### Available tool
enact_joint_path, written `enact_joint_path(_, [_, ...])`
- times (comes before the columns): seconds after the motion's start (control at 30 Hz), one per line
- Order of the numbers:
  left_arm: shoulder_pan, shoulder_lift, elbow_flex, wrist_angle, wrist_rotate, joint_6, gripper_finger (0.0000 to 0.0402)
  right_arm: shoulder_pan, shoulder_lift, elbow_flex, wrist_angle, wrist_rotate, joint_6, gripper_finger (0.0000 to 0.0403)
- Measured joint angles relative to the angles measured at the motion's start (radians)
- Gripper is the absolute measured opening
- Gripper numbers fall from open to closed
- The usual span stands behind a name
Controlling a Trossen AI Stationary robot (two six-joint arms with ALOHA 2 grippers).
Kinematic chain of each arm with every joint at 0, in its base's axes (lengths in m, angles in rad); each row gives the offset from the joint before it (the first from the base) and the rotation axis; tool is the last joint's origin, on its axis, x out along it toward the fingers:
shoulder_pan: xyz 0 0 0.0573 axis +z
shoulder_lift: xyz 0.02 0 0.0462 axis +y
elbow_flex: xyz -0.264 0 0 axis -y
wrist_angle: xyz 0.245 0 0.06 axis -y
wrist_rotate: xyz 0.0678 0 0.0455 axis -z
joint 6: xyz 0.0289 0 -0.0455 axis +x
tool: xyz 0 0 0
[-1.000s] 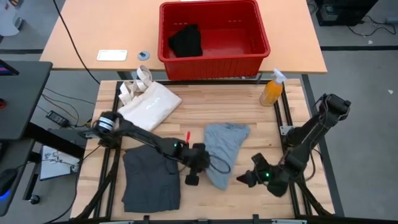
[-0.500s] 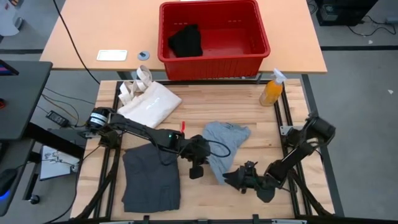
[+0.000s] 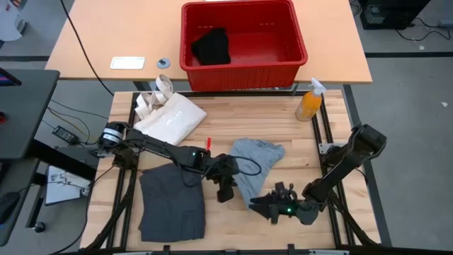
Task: Fold Laundry from Bin
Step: Put the light gray t-shirt on top of the pile of clothes
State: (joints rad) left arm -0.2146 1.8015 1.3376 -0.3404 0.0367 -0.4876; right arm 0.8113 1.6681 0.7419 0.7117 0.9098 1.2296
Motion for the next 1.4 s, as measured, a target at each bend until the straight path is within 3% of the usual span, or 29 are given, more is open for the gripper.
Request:
enact_joint_path(0.13, [0.033,0.000,0.000,0.001,0.037,-0.088,0.0012,-0.025,-0.026,0.172,-0.344,-0.098,-0.269,0.0265])
enact_joint_path(0.23, [0.053,0.000,0.000,0.022,0.048,-0.132,0.0012,-0.054,-0.023,0.254,-0.584,-0.159,-0.255,0.0249])
enact_joint_path(0.33, [0.058,-0.007,0.000,0.053,0.048,-0.152,0.0012,-0.084,-0.020,0.261,-0.678,-0.231,-0.168,0.0233])
enact_joint_path(0.43, [0.057,-0.014,0.000,0.087,0.048,-0.159,0.0012,-0.095,-0.017,0.222,-0.667,-0.278,-0.091,0.0221])
enact_joint_path(0.73, [0.077,-0.036,0.001,0.108,0.051,-0.222,0.0012,-0.084,-0.017,0.127,-0.664,-0.283,0.186,0.0208])
enact_joint_path(0.9, [0.089,-0.044,0.001,0.125,0.051,-0.245,0.0012,-0.084,-0.017,0.093,-0.663,-0.190,0.290,0.0208])
enact_joint_path(1.2, [0.089,-0.044,0.001,0.155,0.059,-0.260,0.0012,-0.096,0.006,-0.076,-0.656,-0.127,0.263,0.0208])
enact_joint_path(1.3, [0.094,-0.045,0.001,0.149,0.060,-0.262,0.0012,-0.117,0.028,-0.109,-0.596,-0.222,0.270,0.0208])
enact_joint_path(1.4, [0.104,-0.045,0.001,0.151,0.060,-0.270,0.0012,-0.101,0.042,-0.105,-0.412,-0.305,0.244,0.0208])
